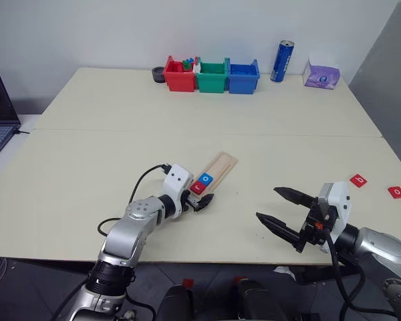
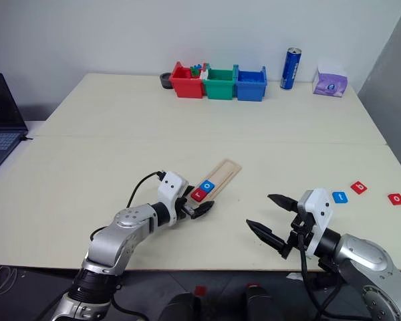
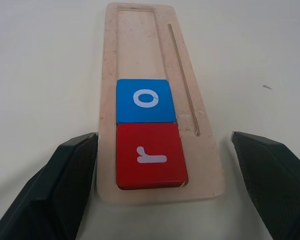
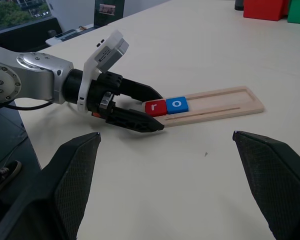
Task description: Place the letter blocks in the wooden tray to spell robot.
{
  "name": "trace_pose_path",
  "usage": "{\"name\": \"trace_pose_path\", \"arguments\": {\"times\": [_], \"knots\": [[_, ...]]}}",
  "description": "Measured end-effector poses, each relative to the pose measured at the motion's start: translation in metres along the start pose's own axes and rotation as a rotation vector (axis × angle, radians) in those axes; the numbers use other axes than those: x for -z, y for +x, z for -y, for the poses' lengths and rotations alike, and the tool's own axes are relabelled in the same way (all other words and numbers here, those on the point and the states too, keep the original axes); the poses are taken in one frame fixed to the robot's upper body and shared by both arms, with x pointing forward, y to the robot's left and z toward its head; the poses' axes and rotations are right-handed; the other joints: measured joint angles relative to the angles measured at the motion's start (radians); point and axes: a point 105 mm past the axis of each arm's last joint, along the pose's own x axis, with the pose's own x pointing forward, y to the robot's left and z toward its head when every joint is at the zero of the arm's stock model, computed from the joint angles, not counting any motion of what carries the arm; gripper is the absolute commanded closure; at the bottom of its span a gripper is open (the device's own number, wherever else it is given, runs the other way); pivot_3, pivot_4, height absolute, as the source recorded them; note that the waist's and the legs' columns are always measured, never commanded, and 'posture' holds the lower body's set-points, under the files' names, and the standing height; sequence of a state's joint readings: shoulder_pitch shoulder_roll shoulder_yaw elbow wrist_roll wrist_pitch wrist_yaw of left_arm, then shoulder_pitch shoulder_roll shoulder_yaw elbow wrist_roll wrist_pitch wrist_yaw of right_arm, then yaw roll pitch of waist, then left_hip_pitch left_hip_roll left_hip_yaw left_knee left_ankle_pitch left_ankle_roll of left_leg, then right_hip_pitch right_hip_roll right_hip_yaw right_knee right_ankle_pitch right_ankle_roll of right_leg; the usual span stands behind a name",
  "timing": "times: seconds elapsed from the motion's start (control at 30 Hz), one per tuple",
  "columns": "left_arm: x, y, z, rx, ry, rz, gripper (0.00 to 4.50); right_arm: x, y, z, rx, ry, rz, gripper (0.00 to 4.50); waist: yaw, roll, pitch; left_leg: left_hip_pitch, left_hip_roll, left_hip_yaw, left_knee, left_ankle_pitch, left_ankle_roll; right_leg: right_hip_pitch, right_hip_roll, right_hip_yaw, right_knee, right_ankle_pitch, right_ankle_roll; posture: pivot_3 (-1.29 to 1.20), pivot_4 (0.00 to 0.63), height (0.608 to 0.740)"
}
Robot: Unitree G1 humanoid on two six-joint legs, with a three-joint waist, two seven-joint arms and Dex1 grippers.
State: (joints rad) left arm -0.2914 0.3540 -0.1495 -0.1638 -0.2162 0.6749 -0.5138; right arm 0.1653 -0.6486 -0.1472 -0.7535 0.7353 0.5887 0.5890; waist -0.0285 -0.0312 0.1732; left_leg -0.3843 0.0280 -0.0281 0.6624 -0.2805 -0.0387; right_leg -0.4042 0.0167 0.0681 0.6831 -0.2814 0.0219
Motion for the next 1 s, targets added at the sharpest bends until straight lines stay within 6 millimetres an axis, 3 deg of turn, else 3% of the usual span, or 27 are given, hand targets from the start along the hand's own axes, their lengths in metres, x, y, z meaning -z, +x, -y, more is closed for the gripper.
{"name": "trace_pose_path", "arguments": {"times": [0.3, 0.4, 0.6, 1.0], "knots": [[-0.001, 0.001, 0.003, -0.003, -0.05, -0.037, 0.02, -0.006, 0.0, 0.002, -0.009, -0.005, 0.005, 0.0, 0.0, 0.0, -0.001, 0.001, 0.0, 0.0, 0.0, 0.0, 0.0, 0.001, 0.0, 0.0, 0.0, 0.0, 0.0, 0.0, 0.15, 0.74], [0.0, 0.0, 0.003, -0.001, -0.057, -0.049, 0.63, -0.007, 0.001, 0.002, -0.011, -0.004, 0.001, 0.0, 0.0, 0.0, -0.001, 0.001, 0.0, 0.0, 0.0, 0.0, 0.0, 0.001, 0.0, 0.0, 0.0, 0.0, 0.0, 0.0, 0.15, 0.74], [0.0, -0.001, 0.0, -0.008, -0.068, -0.062, 2.37, -0.009, 0.002, 0.003, -0.014, -0.014, 0.007, 0.0, 0.0, 0.0, -0.001, 0.001, 0.0, 0.0, 0.0, 0.0, 0.0, 0.001, 0.0, 0.0, 0.0, 0.0, 0.0, 0.0, 0.15, 0.74], [-0.001, -0.003, -0.004, 0.013, -0.04, -0.076, 2.39, -0.012, 0.003, 0.003, -0.015, -0.022, 0.014, 0.0, 0.0, 0.0, -0.001, 0.001, 0.0, 0.0, 0.0, 0.0, 0.0, 0.001, 0.0, 0.0, 0.0, 0.0, 0.0, 0.0, 0.15, 0.74]]}}
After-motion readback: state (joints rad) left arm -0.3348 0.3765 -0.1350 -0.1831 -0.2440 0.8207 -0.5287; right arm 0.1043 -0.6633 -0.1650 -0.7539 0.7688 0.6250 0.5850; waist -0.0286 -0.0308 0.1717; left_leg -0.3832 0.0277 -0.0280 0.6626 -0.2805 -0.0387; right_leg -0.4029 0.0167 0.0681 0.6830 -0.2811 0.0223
